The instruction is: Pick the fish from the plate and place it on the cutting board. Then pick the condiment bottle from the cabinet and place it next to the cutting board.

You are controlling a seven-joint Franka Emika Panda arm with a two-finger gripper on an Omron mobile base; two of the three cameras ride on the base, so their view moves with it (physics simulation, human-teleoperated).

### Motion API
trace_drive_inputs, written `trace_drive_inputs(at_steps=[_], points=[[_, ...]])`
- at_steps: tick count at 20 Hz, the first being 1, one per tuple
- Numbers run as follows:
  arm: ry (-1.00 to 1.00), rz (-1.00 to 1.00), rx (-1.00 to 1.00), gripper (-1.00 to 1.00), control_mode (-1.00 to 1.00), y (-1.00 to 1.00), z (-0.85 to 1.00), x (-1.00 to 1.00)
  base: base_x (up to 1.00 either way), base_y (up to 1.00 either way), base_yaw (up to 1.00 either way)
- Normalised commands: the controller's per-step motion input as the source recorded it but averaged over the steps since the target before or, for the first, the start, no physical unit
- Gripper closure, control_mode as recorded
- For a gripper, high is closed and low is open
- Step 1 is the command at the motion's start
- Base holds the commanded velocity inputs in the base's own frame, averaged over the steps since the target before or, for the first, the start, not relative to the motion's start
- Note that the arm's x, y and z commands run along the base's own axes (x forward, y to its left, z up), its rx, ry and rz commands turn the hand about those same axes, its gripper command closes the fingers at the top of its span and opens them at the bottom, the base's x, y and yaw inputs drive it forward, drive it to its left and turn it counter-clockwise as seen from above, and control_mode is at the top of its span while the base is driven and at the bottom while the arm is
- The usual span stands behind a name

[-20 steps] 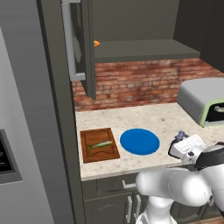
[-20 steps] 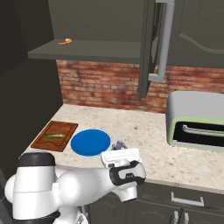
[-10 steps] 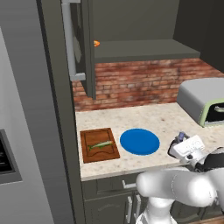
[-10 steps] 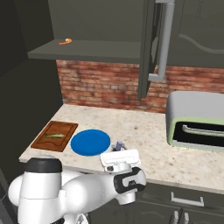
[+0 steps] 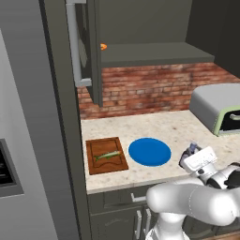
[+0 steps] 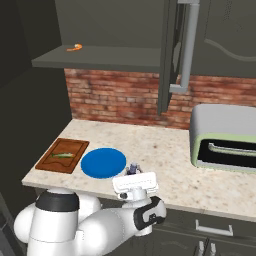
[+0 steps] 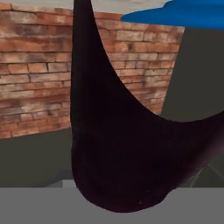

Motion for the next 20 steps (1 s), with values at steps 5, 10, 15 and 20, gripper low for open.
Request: trace_drive_inputs(at_steps=[5, 10, 15, 20], points=[[-0.01, 0.00, 0.00, 1.00, -1.00, 0.24, -0.31, 0.00, 0.00, 0.00, 0.00], [0.00, 0.00, 0.00, 1.00, -1.00, 0.21, -0.29, 0.00, 0.00, 0.00, 0.00], [0.00, 0.00, 0.00, 1.00, -1.00, 0.16, -0.27, 0.00, 0.00, 0.00, 0.00], [0.00, 0.00, 0.00, -1.00, -1.00, 0.03, -0.18, 0.00, 0.00, 0.00, 0.00]])
